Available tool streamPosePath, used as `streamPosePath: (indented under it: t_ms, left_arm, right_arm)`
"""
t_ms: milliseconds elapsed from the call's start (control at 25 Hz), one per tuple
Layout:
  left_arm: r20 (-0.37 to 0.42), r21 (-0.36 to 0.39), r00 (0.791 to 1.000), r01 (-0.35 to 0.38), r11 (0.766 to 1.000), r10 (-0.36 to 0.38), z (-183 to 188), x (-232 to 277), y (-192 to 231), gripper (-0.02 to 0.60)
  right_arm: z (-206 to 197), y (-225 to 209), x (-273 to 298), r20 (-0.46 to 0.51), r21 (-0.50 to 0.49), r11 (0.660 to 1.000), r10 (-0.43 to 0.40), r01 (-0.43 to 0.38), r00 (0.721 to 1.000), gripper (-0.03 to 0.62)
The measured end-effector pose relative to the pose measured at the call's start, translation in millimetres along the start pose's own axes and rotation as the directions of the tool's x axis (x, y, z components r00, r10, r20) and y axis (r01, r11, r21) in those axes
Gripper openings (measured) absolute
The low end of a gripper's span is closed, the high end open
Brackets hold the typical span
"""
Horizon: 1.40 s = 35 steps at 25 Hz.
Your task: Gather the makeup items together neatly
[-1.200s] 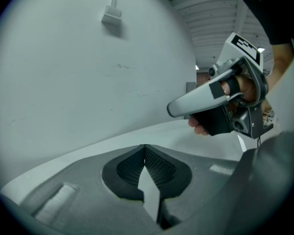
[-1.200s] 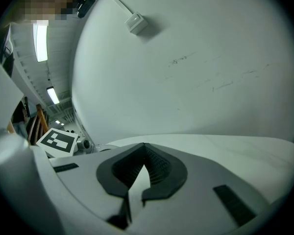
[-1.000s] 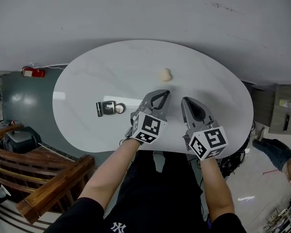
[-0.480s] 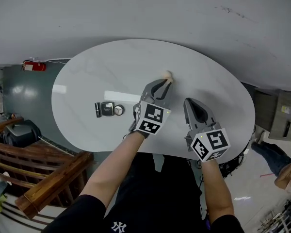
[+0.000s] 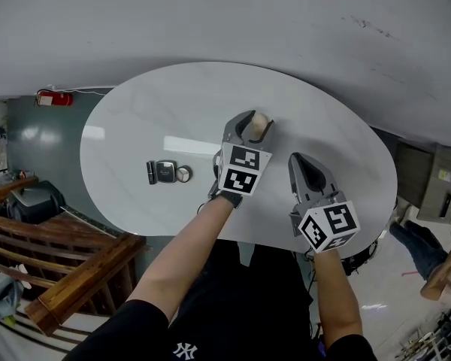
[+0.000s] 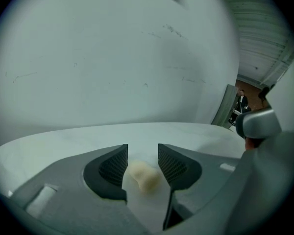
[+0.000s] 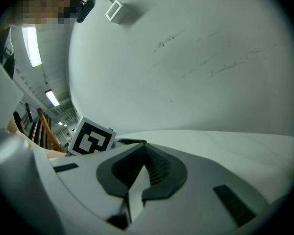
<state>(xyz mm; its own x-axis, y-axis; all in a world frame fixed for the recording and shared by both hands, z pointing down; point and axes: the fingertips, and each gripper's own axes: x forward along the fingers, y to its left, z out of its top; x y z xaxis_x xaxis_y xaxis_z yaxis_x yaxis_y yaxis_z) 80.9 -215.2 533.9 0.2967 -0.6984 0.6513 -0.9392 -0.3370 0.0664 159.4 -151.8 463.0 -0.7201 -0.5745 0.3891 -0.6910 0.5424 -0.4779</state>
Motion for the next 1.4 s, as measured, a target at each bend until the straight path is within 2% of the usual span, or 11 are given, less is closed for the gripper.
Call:
streamPosePath:
  t_ms: [360, 680, 800, 1080, 1240, 1400]
  left_arm:
    - [-0.069, -0.102, 0.997, -0.055, 0.993, 0.048, -15.3, 14.2, 10.4, 0.179]
    - [-0.113, -0.174, 0.993, -0.044, 0.984, 0.025, -25.8, 19.8, 10.3, 0.176]
    - [-0.112, -0.208, 0.994, -0.039, 0.977, 0.016, -27.5, 16.6, 11.1, 0.142]
    - [-0.002, -0.197, 1.0, -0.028, 0.98, 0.028, -30.8, -12.9, 10.1, 0.132]
    - [0.093, -0.149, 0.994, -0.04, 0.988, 0.054, -34.5, -46.2, 10.5, 0.132]
    - [0.155, -0.097, 0.984, -0.078, 0.992, 0.092, -46.4, -82.5, 20.8, 0.132]
  right_arm:
    - [0.9, -6.8, 3.3, -0.009, 0.009, 1.0, 0.004, -0.004, 1.0, 0.012]
    - [-1.8, -9.6, 3.4, -0.015, 0.011, 1.0, 0.002, -0.002, 1.0, 0.012]
    - [-2.2, -7.6, 3.4, -0.015, 0.008, 1.0, 0.004, -0.004, 1.0, 0.012]
    - [-8.0, 7.8, 4.7, -0.02, -0.003, 1.0, 0.022, -0.022, 1.0, 0.012]
    - [-15.5, 28.2, 6.5, -0.027, -0.018, 0.999, 0.046, -0.047, 0.999, 0.012]
    - [-30.2, 54.5, 6.5, -0.036, -0.032, 0.998, 0.056, -0.058, 0.998, 0.012]
